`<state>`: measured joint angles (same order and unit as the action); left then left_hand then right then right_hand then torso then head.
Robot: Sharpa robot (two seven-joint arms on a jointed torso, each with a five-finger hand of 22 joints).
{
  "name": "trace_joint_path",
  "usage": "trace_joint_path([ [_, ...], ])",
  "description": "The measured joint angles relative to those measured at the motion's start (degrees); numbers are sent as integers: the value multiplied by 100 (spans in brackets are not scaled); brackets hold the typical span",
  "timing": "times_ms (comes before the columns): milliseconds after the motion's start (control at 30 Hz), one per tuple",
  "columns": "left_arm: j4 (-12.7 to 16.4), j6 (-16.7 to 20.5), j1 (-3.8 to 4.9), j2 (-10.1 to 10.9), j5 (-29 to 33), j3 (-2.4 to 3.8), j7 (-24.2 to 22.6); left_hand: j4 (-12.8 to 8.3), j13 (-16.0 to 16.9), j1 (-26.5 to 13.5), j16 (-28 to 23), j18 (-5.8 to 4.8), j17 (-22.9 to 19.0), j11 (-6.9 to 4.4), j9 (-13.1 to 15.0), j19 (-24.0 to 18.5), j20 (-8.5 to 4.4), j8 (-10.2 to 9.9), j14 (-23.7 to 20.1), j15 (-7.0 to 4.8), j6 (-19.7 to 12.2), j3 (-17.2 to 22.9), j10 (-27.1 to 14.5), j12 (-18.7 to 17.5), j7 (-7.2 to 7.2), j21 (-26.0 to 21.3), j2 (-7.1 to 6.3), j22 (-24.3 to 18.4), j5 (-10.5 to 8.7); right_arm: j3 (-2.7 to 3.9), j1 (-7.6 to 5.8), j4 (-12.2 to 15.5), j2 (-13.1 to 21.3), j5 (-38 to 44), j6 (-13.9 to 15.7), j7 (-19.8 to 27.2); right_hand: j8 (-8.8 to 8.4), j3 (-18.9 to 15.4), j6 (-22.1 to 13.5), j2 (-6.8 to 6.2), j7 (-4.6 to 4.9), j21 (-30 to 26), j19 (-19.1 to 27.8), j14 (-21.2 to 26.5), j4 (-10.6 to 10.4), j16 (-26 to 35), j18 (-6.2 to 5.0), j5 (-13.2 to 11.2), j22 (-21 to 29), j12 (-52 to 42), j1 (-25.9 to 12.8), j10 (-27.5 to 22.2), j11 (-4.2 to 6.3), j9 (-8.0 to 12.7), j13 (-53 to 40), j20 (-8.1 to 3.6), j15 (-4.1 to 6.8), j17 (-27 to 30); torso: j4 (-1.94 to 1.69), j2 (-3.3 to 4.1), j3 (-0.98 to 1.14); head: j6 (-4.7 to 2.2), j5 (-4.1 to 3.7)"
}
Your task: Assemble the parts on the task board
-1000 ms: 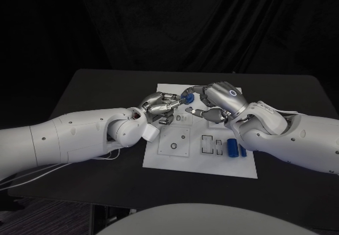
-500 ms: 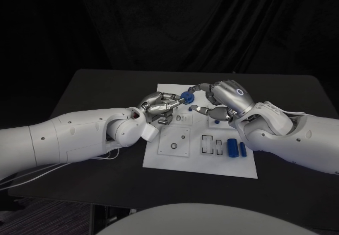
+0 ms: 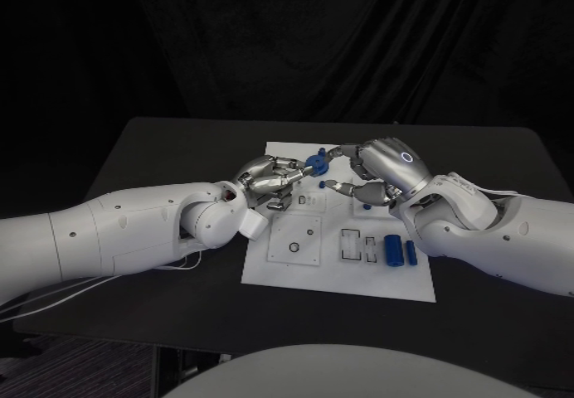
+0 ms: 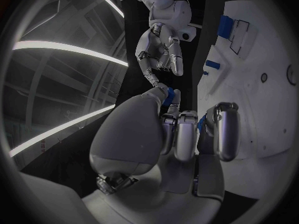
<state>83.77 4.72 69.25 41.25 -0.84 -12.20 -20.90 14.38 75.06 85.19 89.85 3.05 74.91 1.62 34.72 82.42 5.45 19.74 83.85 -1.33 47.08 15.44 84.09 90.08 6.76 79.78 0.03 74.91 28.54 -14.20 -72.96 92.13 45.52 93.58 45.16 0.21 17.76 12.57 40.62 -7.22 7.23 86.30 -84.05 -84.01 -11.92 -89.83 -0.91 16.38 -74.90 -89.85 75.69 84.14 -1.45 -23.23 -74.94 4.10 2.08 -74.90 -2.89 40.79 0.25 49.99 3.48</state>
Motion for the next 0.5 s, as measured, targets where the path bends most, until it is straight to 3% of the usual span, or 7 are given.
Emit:
trace_joint_path([
  [500,-18,-24,0,-15,0,0,36,0,1,-1,0,0,0,0,-14,-41,-2,-17,21,21,0,-1,0,0,0,-24,-1,0,22,-1,22,-2,-88,0,-84,2,0,0,0,0,0,0,0,0,0,0,0,0,-4,0,0,0,0,-4,1,0,0,0,-10,-2,-6,0,-4],
])
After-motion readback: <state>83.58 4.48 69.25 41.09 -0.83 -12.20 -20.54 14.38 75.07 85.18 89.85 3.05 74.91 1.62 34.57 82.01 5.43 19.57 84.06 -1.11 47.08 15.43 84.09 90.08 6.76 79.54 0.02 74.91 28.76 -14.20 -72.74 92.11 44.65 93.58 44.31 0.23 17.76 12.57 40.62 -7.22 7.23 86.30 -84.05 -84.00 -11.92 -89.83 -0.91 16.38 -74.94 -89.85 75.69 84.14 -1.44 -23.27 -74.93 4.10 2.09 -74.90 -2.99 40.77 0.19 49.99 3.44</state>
